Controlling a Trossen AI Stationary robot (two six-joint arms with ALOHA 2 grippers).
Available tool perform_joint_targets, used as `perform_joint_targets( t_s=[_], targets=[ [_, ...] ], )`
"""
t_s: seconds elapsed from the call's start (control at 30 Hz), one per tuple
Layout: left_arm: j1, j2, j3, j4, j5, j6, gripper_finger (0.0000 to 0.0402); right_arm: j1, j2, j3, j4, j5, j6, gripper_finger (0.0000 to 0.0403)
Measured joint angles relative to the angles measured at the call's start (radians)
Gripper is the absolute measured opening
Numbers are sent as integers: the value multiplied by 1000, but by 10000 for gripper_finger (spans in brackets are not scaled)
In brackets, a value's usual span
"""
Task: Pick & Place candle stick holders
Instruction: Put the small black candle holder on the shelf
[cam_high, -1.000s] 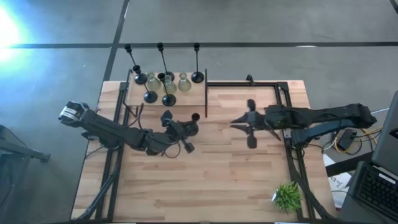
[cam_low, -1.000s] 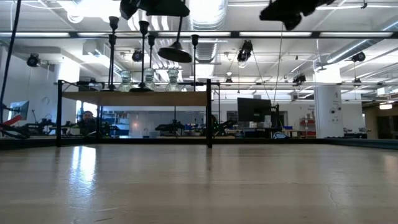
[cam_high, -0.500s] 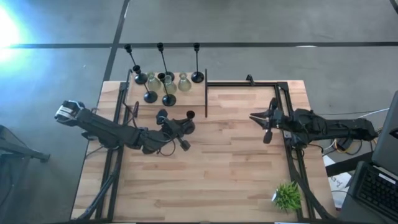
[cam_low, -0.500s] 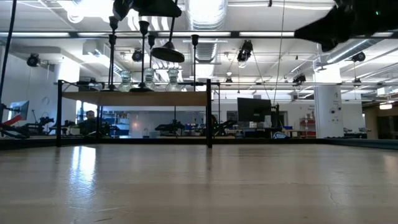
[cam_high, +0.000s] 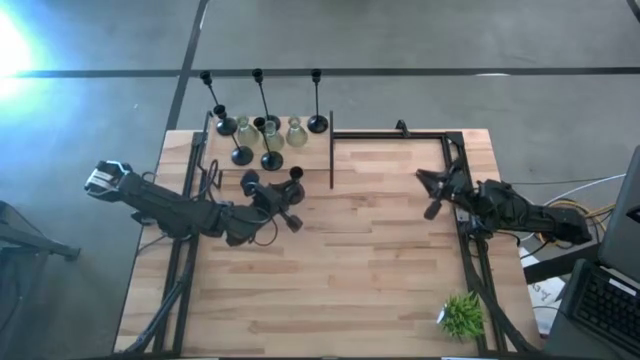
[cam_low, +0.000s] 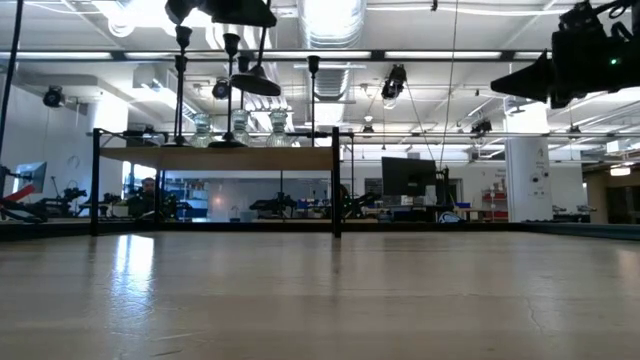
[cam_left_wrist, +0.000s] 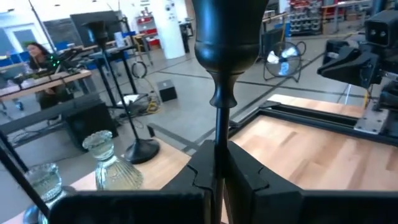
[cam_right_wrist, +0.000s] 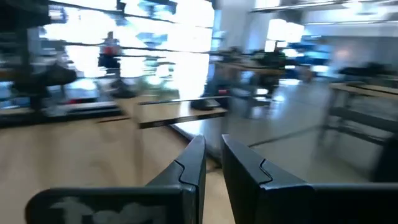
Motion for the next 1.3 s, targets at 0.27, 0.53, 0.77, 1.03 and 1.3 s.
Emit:
perform_joint_targets(
  t_s=[0.27,0.53,0.77,1.03,1.3],
  targets=[
    [83,1,-31,11,-2,-79,17,0,-14,-15,0,123,-9,43],
    [137,2,-29,81,2,-34,17,0,-14,-22,1,123,-9,43],
    [199,2,-29,139,2,-6,17,0,-14,-22,1,123,-9,43],
    [225,22,-28,187,2,-5,17,0,-14,-22,1,124,-9,43],
    [224,212,58,327,-67,63,17,0,-14,-22,1,124,-9,43]
  ],
)
